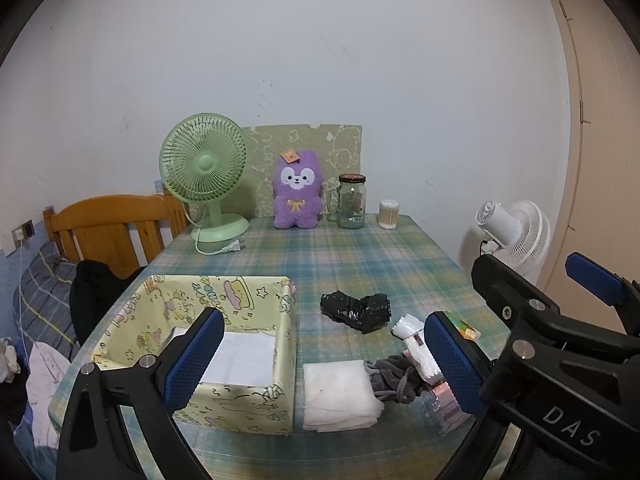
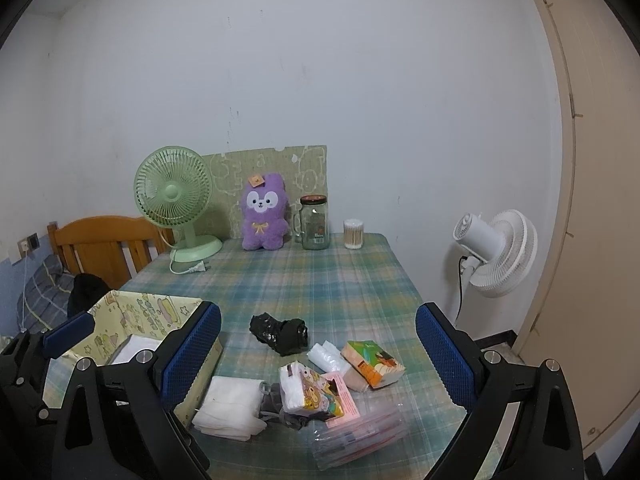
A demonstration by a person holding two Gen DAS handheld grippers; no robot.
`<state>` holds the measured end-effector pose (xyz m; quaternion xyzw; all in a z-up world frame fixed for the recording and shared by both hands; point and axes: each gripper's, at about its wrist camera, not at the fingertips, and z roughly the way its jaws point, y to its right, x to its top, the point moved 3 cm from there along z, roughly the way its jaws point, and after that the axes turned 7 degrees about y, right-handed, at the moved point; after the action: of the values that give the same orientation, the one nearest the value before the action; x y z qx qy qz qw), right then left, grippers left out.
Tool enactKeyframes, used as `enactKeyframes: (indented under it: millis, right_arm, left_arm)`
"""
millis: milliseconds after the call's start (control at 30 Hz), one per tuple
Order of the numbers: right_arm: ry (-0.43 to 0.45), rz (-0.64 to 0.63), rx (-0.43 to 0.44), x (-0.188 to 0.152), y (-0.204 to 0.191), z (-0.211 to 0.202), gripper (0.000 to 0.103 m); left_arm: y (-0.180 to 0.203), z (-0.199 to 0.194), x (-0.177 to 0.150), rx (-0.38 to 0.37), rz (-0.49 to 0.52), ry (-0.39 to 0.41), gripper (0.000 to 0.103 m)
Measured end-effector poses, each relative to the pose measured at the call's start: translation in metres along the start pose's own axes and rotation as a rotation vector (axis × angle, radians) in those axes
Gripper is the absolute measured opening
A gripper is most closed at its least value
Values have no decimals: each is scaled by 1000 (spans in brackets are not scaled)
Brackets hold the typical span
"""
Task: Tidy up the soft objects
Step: 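Reach the left gripper to the cartoon-printed snack box and grasp it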
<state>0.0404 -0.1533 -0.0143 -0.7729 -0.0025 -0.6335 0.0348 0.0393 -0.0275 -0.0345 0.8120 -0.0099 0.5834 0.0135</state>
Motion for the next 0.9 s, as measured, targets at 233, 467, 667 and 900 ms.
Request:
enactKeyframes:
  millis: [233,467,667,900]
  right_arm:
    - [-5,13,4,-5,6,6,99]
    - [-35,4,-5,-18,13,18,99]
    - [-58,13,1,-29,20,28,99]
    - [-98,29,5,-45,31,38,99]
  left_arm:
    - [7,8,-5,-20,0,-21,101]
    - [15,23,-18,-51,-5,-68,101]
    - [27,34,-26,-41,19,-87,101]
    - [40,47,-41,-59,35,-139,101]
